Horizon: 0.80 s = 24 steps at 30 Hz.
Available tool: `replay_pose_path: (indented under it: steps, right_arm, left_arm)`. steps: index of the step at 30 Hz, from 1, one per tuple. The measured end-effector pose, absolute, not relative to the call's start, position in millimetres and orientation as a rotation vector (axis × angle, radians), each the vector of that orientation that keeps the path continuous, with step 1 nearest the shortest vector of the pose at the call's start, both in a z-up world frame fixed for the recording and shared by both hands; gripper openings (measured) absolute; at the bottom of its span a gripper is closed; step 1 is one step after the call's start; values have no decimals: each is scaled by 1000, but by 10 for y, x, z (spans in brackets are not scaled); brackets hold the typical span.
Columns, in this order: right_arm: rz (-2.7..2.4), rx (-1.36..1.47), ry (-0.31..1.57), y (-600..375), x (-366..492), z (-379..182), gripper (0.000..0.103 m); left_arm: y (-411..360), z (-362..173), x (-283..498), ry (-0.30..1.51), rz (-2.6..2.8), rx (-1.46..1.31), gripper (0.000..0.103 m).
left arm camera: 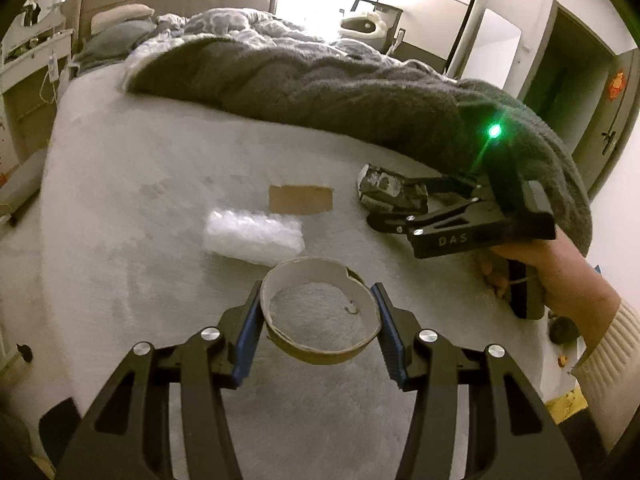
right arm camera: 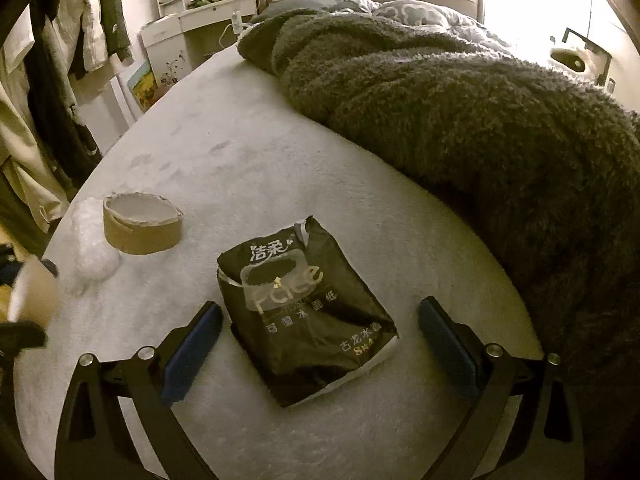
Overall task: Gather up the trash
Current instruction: 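Grasp the cardboard tape roll with the left tool while the right tool grasps the black Face tissue pack, then carry the tape roll into the bin and open the left tool while the right tool holds the Face pack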
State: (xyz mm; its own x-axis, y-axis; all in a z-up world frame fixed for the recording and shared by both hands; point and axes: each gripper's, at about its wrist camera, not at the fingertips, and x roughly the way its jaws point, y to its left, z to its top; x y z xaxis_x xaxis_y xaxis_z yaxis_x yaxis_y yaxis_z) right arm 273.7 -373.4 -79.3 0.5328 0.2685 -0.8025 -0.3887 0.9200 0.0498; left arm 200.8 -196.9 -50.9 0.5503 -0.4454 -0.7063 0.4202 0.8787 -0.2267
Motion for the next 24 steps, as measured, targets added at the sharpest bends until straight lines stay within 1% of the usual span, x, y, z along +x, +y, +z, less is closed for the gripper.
replay_pose_path:
  steps: [5, 7, 10, 12, 19, 24]
  right_arm:
    - [364, -146, 956, -3721, 2746, -796, 92]
    - [358, -142, 958, -3706, 2745, -789, 82]
    - [349, -137, 964, -3658, 2748, -745, 72]
    - [333, -138, 961, -3613, 2749, -706, 67]
    - [281, -145, 955, -3417, 2713, -554, 66]
    - [265, -99, 945, -3364, 2565, -429, 65]
  left_arm:
    - [-1765, -317, 1941, 807, -482, -31, 55]
    - [-1646, -242, 1915, 793, -466, -39, 55]
    - [-1487, -161, 1887, 786, -446, -56, 55]
    - [-1368, -113, 1875, 789, -447, -101, 55]
    - [-1025, 154, 1705, 746, -404, -119, 55]
    - [-844, 283, 1603, 727, -374, -112, 55]
